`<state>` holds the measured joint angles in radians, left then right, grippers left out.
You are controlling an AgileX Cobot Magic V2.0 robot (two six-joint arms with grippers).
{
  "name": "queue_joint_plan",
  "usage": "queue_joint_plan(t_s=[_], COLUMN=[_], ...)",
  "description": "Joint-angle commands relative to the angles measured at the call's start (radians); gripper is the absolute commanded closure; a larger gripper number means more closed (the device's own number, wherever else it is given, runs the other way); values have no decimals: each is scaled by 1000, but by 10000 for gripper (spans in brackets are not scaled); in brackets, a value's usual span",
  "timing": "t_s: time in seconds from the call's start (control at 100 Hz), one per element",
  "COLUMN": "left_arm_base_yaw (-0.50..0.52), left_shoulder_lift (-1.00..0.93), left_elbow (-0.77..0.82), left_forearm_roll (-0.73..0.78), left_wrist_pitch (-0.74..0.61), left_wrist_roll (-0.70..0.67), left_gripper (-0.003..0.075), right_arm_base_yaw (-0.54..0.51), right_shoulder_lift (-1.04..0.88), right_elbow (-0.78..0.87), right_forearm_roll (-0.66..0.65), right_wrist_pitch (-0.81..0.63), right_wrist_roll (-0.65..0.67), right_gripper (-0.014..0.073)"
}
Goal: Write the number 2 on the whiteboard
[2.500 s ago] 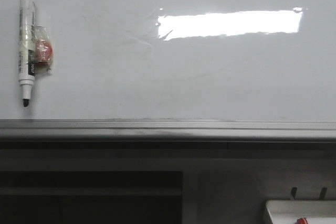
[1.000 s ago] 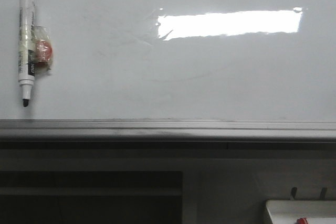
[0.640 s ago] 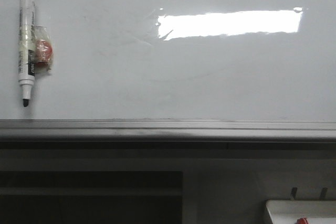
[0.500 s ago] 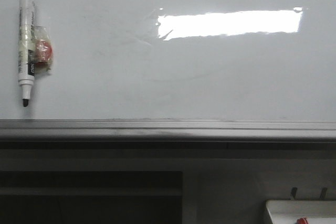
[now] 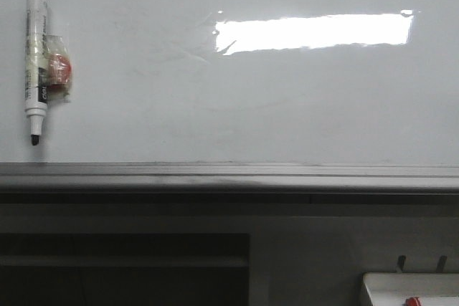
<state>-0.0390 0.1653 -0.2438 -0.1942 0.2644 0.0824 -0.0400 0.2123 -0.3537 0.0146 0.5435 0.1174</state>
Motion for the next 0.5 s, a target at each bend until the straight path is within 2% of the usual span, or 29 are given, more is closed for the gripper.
queue_joint_plan(t_s=[0.0, 0.06, 0.11, 0.16, 0.24, 0.34, 0.49], left_arm_base_yaw=[5, 3, 3, 3, 3, 3, -9], left_shoulder_lift=[35, 39, 39, 39, 41, 40, 40], left_elbow=[-55, -57, -53, -47, -34, -19, -19], left_forearm_roll=[-88, -105, -128, -154, -188, -267, -270], left_wrist_pitch=[-65, -65, -83, -112, -177, -229, -170], left_wrist_roll=[-11, -11, -11, -11, -13, -6, 103], left_gripper=[740, 729, 685, 589, 493, 468, 468], right_arm_base_yaw=[-7, -7, -7, -3, -1, -1, 1], right_shoulder_lift=[33, 35, 35, 35, 35, 35, 35], right_elbow=[-43, -43, -41, -41, -41, -41, -39], right_forearm_roll=[26, 27, 27, 27, 27, 31, 33], right_wrist_pitch=[-66, -66, -63, -63, -70, -86, -67], right_wrist_roll=[0, 0, 0, 0, 0, 0, 0], right_gripper=[655, 654, 654, 654, 654, 654, 654])
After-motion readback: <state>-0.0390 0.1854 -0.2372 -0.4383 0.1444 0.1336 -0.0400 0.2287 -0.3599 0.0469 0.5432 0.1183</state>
